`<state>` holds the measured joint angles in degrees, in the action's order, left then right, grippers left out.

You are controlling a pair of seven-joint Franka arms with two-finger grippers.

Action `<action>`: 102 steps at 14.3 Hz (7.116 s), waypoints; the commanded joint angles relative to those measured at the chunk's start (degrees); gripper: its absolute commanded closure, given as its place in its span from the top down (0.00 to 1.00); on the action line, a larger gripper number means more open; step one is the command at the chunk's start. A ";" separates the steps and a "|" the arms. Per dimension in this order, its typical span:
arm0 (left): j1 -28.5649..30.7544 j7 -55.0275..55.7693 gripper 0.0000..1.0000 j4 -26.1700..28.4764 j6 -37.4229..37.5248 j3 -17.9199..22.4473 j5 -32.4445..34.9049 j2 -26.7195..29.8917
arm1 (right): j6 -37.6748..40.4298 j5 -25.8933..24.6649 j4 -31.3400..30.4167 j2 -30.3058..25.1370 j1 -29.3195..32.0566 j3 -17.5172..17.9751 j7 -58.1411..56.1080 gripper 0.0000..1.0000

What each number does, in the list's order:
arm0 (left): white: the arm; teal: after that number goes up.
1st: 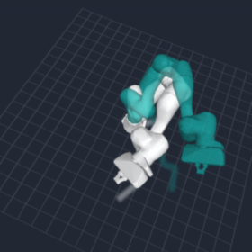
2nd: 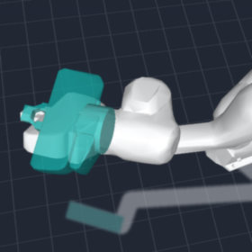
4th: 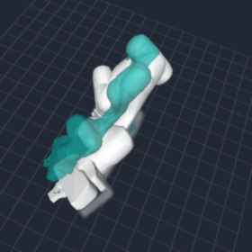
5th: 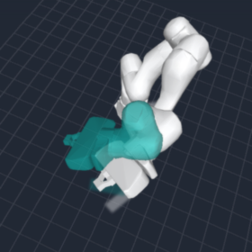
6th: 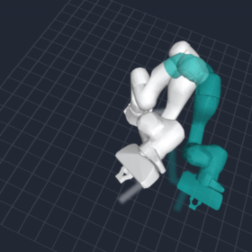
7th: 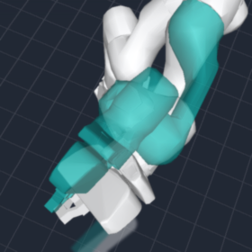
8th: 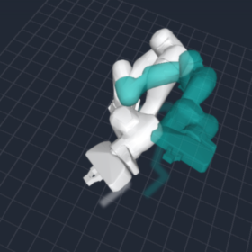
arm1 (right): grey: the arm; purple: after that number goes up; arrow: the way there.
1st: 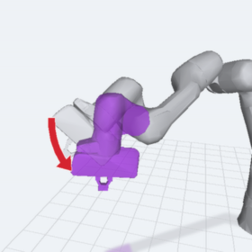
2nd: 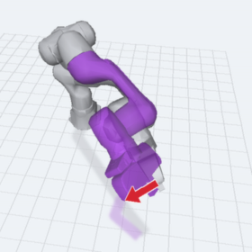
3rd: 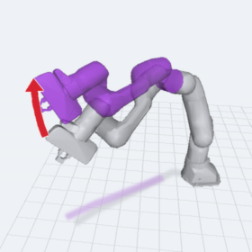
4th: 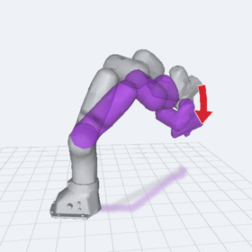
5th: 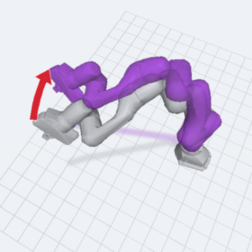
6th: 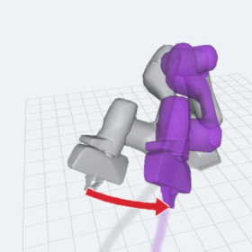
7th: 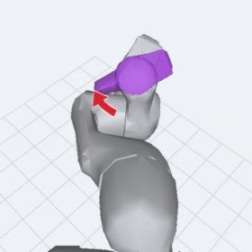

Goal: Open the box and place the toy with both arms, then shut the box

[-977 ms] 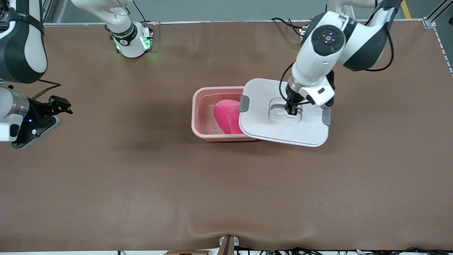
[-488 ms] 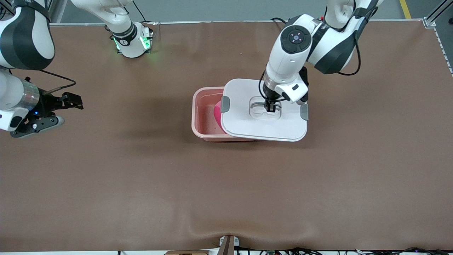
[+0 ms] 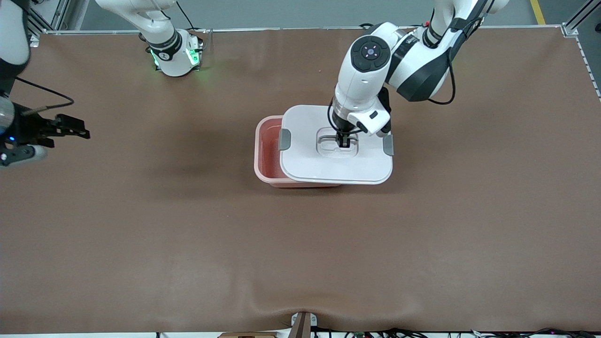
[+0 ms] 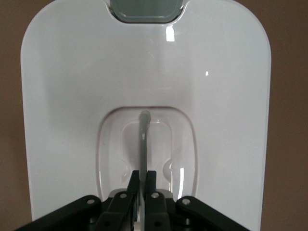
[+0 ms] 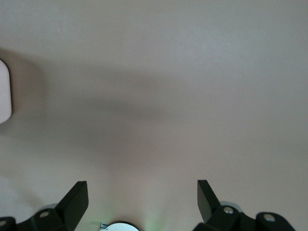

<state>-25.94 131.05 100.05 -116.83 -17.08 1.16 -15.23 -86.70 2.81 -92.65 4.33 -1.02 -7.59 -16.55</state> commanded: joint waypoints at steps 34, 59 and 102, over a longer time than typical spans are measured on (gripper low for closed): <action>-10.27 16.70 0.00 -6.53 -5.34 0.11 12.64 -12.54 | 1.36 -0.01 0.46 -6.09 1.90 6.89 25.08 1.00; -4.21 4.24 1.00 -10.21 4.83 0.38 13.08 -7.36 | 2.50 -0.70 4.24 -6.88 1.11 7.33 24.81 1.00; 27.09 -100.53 1.00 -13.74 24.19 10.20 3.53 7.74 | 2.42 -1.32 3.80 -6.88 1.20 7.24 19.01 1.00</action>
<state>1.35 34.82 85.63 -94.40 -9.64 9.35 -10.80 -84.31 1.85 -89.08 -2.46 0.09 -0.33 2.87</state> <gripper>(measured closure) 0.000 0.000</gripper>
